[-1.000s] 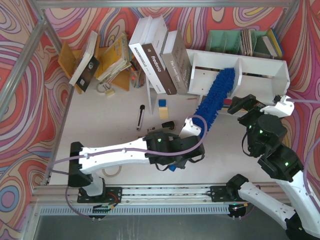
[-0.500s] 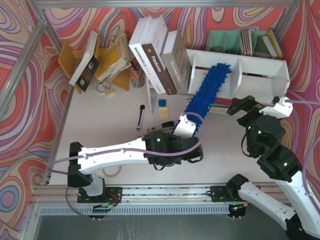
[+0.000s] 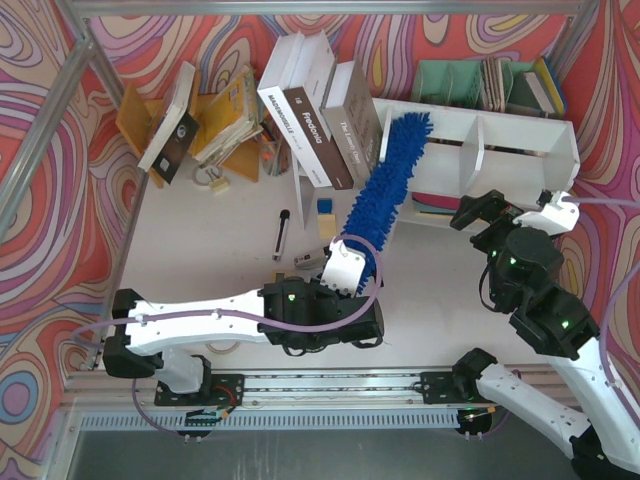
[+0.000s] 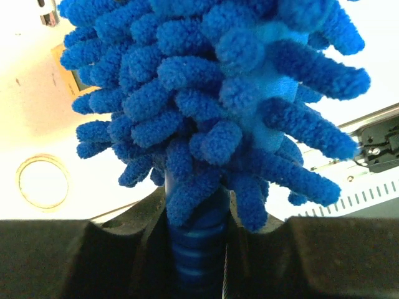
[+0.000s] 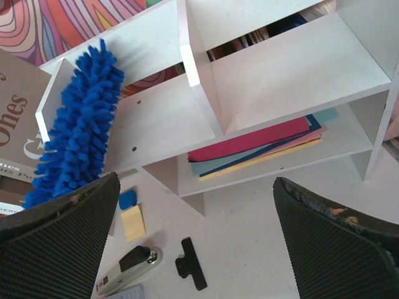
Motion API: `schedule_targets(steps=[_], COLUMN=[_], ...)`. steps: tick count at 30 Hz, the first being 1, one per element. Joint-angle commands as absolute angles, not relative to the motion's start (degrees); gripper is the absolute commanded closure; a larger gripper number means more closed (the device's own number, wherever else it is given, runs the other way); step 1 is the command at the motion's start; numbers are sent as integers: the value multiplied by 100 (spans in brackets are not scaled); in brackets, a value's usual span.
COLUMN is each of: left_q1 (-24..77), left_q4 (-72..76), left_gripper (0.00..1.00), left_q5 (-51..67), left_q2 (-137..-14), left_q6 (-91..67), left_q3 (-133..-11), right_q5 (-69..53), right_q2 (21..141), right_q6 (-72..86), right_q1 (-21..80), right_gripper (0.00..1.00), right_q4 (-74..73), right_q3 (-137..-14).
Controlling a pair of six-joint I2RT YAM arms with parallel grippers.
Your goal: Dust the bookshelf with a duster
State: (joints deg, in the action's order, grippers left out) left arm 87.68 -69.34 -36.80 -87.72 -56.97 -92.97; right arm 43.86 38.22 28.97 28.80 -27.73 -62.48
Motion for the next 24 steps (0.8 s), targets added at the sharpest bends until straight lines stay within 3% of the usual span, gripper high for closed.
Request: schedule_targets(steps=[1,7,16,24], left_q1=[8723,8715,8600,8385], left_q4=[-7113,-6827,-6919,-6384], left_gripper=[100,100,100,100], left_q5=[-3661,-3173,-3602,-2743], left_q2=[-8808,-9092,-9137,-9333], left_q6=[-6100,-5792,-5372,-5023], left_q3=[-9044,-9036,-9567,-9148], right_q5=[4408,4415,4392,4345], right_q2=[3813,3754,3666,3682], right_q6=[2947,2963,3028,3070], right_q1=[2852,2856,2856,2856], right_gripper=[1,1,1,1], right_q4=[-2594,-2646,-2744,-2747], right_q3=[-6196,-6183,-6204,-6197])
